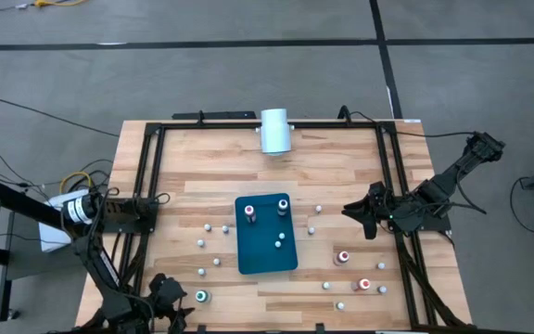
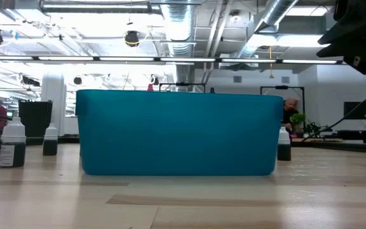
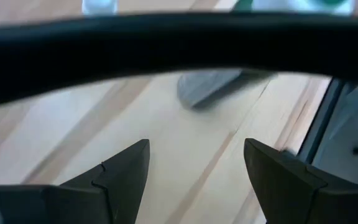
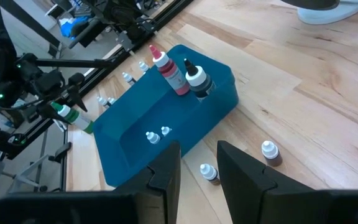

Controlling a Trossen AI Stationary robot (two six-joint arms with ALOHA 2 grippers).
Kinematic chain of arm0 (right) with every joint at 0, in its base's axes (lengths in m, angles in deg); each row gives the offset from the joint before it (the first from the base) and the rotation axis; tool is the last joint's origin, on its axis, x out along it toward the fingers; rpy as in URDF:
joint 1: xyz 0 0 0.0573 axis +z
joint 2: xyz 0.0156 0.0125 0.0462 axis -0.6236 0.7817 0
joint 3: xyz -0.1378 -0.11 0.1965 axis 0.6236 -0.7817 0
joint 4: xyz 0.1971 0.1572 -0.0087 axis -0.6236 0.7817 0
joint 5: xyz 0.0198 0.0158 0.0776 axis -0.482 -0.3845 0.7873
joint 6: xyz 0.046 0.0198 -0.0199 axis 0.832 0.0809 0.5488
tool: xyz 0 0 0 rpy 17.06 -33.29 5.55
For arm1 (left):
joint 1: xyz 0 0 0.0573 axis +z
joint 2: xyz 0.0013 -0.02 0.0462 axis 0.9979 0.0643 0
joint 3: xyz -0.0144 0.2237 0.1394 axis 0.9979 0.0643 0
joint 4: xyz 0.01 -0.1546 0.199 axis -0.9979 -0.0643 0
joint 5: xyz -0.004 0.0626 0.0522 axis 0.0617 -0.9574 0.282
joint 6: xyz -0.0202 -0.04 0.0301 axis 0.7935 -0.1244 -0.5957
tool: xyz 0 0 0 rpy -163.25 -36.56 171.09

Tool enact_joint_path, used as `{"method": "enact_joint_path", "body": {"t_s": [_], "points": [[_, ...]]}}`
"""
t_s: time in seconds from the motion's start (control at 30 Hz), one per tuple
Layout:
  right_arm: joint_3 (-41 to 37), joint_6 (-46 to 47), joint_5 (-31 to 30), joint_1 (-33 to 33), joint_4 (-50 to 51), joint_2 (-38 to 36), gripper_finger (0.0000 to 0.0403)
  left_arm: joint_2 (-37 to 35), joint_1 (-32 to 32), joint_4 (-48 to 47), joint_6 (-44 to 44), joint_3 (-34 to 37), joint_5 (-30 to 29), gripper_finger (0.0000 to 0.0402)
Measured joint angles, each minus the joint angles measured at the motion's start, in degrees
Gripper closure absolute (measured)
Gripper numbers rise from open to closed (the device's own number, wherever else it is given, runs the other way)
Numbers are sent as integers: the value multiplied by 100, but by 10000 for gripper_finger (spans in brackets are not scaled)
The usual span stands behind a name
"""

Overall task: Pick & Place food coloring
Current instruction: Put the big green food coloring bottle into the blue bin

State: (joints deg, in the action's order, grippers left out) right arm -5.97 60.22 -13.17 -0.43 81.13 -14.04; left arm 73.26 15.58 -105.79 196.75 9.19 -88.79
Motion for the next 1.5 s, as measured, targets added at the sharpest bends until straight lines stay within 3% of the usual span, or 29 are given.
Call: {"method": "enact_joint_path", "body": {"t_s": [0.4,1.5], "points": [[0,1,1,1,-4,-1,308,0,75,-11,-309,135,-719,148],[0,90,1,1,-100,1,308,0,496,474,-1720,135,-827,148]]}}
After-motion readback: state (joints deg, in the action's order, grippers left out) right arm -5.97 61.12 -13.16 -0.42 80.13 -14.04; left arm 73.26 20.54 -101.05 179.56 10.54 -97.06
